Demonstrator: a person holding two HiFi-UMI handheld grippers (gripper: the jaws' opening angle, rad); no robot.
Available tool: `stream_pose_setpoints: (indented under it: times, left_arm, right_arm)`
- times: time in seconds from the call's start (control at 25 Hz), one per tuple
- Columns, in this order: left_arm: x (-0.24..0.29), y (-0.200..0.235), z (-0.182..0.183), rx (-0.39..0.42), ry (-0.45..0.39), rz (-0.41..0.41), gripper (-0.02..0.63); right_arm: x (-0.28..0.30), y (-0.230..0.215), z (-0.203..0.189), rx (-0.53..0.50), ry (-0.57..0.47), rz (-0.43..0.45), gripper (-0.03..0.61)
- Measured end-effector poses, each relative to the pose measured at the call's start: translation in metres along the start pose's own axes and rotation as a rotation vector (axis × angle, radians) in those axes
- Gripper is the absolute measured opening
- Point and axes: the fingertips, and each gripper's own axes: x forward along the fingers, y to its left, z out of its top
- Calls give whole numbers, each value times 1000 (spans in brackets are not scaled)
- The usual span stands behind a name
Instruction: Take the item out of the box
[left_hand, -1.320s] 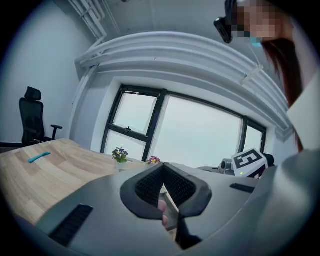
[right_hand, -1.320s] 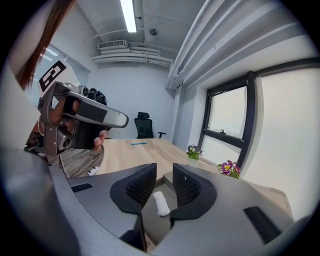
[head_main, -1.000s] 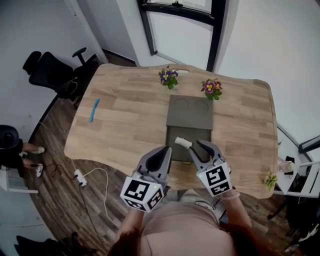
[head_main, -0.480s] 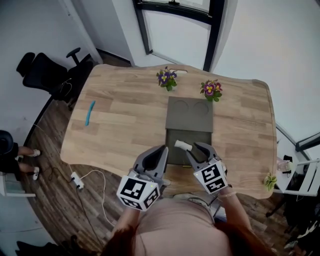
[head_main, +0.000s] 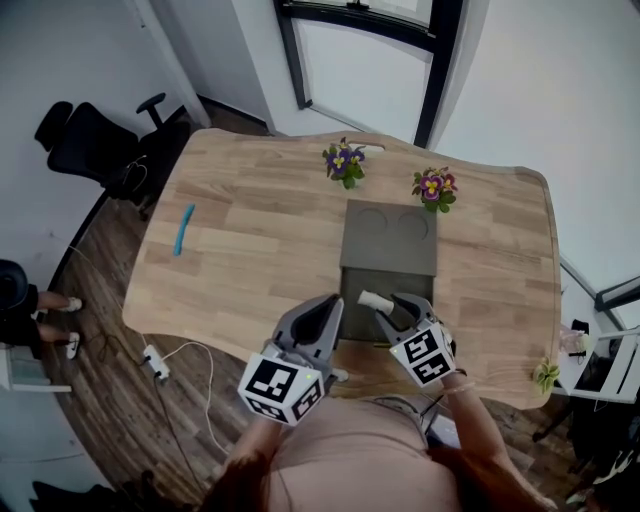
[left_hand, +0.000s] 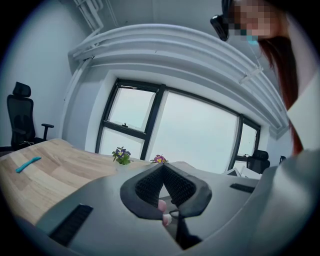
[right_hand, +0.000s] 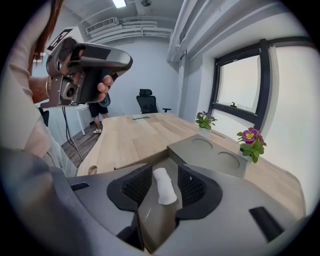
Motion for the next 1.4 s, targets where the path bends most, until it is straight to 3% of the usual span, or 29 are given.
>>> stream_pose_setpoints:
  times: [0.64,1.4]
  left_arm:
    - [25,16,3,-34,1,-25,2]
    - [37,30,-9,-99,39,-44,2]
  right_arm:
    - [52,-1,-46,-20,181,107,166]
    - [72,-2,-75,31,315,150,178]
